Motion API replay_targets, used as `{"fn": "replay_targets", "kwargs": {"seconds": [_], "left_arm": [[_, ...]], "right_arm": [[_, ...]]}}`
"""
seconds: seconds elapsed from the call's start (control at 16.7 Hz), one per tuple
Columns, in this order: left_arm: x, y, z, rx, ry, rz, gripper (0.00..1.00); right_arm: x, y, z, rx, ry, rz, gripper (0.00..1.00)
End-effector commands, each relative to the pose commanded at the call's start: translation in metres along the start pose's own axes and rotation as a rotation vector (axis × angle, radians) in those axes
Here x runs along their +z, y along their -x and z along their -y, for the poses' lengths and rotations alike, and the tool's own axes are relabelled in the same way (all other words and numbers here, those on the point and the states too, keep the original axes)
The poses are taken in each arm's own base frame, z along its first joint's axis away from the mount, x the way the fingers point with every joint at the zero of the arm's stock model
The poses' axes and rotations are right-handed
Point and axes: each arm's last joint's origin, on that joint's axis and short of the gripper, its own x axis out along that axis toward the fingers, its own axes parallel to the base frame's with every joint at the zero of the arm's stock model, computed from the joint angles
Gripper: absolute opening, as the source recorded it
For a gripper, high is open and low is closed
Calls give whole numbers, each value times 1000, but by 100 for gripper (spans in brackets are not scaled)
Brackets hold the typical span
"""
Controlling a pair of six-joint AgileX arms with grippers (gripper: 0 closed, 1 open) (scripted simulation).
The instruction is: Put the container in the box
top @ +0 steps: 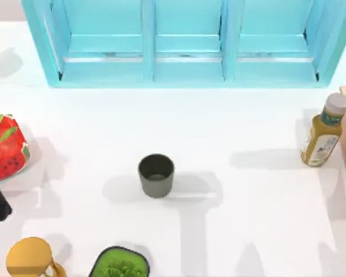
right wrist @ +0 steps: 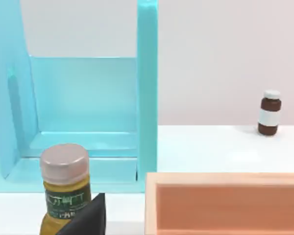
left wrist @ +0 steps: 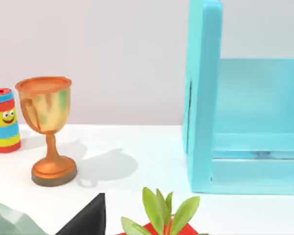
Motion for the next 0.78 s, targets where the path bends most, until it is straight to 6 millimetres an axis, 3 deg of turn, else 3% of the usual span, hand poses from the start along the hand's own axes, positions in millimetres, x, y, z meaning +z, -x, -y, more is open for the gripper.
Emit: {"fn": "replay_targets", "kwargs": {"seconds": [0.24,0.42,0.6,0.78], "left_arm": [[0,0,0,0,0,0,100],[0,0,0,0,0,0,100],[0,0,0,0,0,0,100],[0,0,0,0,0,0,100]], "right_arm": [[5,0,-1,9,-8,-12,100],[32,-1,-7,43,-42,-62,100],[80,-7,-16,91,-92,-132,100],[147,-22,-32,147,-149,-209,100]]}}
